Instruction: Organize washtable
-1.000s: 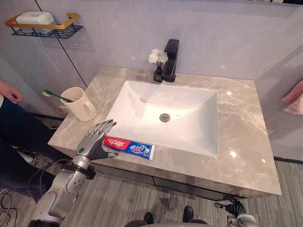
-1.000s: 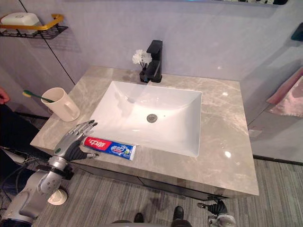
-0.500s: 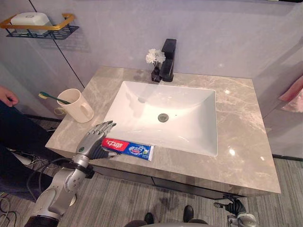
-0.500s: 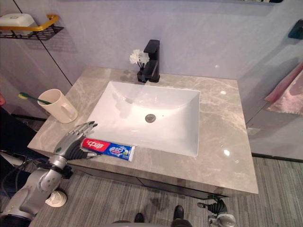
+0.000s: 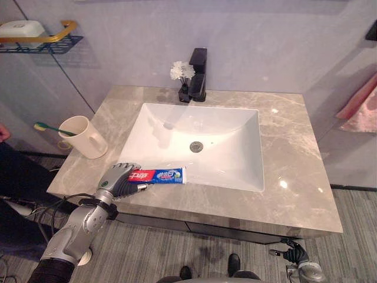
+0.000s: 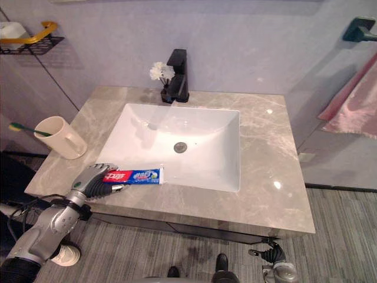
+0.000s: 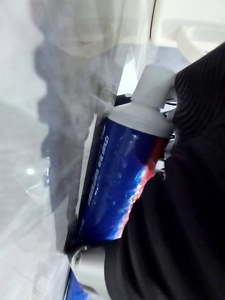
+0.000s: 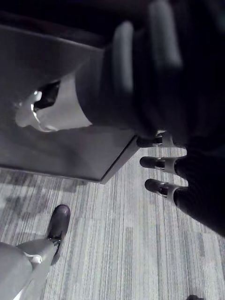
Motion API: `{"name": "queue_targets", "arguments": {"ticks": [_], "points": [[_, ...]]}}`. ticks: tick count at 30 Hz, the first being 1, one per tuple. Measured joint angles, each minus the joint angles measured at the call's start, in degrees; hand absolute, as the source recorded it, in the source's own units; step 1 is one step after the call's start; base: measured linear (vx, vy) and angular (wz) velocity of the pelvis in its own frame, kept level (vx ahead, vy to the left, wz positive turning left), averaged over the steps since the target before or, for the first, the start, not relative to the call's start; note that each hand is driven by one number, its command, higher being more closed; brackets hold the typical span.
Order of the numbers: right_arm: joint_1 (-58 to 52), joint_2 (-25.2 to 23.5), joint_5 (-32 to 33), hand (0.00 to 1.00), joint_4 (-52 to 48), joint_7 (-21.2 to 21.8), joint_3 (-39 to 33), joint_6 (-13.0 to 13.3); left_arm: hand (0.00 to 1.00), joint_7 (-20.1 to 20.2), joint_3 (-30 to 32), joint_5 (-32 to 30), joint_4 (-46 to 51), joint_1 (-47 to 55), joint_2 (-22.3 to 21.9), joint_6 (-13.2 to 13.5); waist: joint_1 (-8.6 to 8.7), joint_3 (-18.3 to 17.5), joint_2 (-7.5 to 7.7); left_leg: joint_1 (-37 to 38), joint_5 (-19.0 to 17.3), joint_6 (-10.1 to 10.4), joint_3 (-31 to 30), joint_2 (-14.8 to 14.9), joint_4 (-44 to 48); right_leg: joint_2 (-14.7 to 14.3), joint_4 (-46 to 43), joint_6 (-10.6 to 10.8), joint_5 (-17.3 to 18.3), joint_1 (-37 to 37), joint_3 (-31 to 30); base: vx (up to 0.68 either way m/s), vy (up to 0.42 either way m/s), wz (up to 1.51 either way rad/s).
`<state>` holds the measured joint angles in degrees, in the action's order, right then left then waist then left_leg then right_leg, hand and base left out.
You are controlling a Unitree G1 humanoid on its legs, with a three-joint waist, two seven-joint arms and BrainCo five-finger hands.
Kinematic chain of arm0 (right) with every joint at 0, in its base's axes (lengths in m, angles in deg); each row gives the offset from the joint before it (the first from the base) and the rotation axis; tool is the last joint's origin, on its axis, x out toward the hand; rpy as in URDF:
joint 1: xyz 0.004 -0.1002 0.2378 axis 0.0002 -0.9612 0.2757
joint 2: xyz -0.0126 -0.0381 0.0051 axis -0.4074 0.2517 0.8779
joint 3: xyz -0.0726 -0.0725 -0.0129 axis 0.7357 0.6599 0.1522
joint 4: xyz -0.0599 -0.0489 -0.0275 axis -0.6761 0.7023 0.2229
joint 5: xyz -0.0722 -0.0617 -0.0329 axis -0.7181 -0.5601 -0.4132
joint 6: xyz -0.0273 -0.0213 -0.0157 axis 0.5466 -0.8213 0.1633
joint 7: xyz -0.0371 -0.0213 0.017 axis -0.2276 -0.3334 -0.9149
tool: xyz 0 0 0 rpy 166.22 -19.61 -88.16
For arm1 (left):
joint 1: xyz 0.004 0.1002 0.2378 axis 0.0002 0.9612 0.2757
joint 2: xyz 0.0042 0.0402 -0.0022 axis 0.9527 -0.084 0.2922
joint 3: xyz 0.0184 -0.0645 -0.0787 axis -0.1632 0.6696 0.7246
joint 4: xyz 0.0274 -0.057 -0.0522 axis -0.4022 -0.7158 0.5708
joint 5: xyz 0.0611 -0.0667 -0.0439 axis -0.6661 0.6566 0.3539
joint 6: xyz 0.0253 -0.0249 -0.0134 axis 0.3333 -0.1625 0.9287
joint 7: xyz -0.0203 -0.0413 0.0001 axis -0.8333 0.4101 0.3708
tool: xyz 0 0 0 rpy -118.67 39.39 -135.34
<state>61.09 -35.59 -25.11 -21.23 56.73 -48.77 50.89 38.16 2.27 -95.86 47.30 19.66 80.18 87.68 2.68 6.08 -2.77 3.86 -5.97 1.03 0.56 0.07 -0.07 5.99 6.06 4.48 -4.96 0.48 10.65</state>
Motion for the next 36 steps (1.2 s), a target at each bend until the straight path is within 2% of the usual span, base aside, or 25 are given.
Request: {"name": "queue_targets", "arguments": {"ticks": [4, 13, 18, 21, 25, 31, 36], "points": [[-0.09, -0.10, 0.15, 0.00, 0.00, -0.06, -0.35, -0.01, 1.00, 0.00, -0.53, 0.02, 0.11, -0.47, -0.94, -0.06, 0.20, 0.00, -0.01, 0.19, -0.04, 0.04, 0.43, -0.01, 0.00, 0.00, 0.00, 0.01, 0.00, 0.00, -0.04, 0.01, -0.003, -0.05], [-0.78, -2.54, 3.72, 0.00, 0.00, -0.87, -9.52, -0.01, 1.00, -1.55, 0.73, 0.13, 5.69, 1.99, -8.71, -2.70, 0.05, -0.04, -0.05, 0.60, -0.45, -0.55, 1.08, -0.10, 0.12, 0.07, 0.01, 0.30, -0.19, 0.19, -0.56, -0.03, -0.006, -0.03], [-1.09, -2.94, 6.97, 0.00, -0.07, -3.80, -18.78, -0.01, 1.00, -1.59, -0.03, 2.39, 11.49, 5.20, -17.18, -3.14, 0.05, -0.04, -0.05, 0.60, -0.46, -0.57, 1.12, -0.08, 0.20, 0.05, 0.01, 0.32, -0.22, 0.18, -0.66, -0.02, -0.011, -0.01], [-0.78, -2.88, 8.07, 0.00, -0.77, -5.65, -23.44, -0.03, 1.00, -2.81, -0.10, 3.68, 13.46, 5.73, -19.95, -3.33, 0.04, -0.09, -0.10, 0.48, -0.46, -0.57, 1.21, -0.08, 0.44, 0.04, -0.01, 0.34, -0.30, 0.14, -0.90, -0.04, -0.021, -0.02], [-0.76, -2.88, 8.19, 0.00, -10.00, -9.61, -30.09, -0.27, 1.00, -4.86, -1.77, 7.22, 18.47, 5.44, -24.37, -3.45, -0.20, -0.13, -0.03, -0.39, -0.46, -0.58, 1.90, -0.15, 1.12, 0.05, -0.04, 0.25, -0.88, -0.67, -1.69, -0.05, -0.017, -0.07], [0.67, -2.01, 5.41, 0.00, -29.26, -15.27, -34.34, -0.67, 1.00, -5.39, -4.48, 9.08, 19.77, 3.52, -26.48, -3.42, 0.05, -0.44, 0.42, -0.80, -0.77, -0.80, 2.73, -0.08, 2.51, -0.10, -0.08, 0.02, -1.42, -0.84, -2.72, -0.06, -0.021, -0.08], [2.19, 2.11, 1.14, 0.00, -47.46, -18.91, -35.85, -0.20, 1.00, -5.78, -4.16, 9.10, 21.79, 3.19, -26.78, -3.41, 0.06, -1.29, 1.05, -1.18, -0.80, -0.77, 2.82, -0.07, 3.01, -0.23, -0.06, 0.01, -1.44, -0.99, -2.73, -0.05, -0.020, -0.01]]}}
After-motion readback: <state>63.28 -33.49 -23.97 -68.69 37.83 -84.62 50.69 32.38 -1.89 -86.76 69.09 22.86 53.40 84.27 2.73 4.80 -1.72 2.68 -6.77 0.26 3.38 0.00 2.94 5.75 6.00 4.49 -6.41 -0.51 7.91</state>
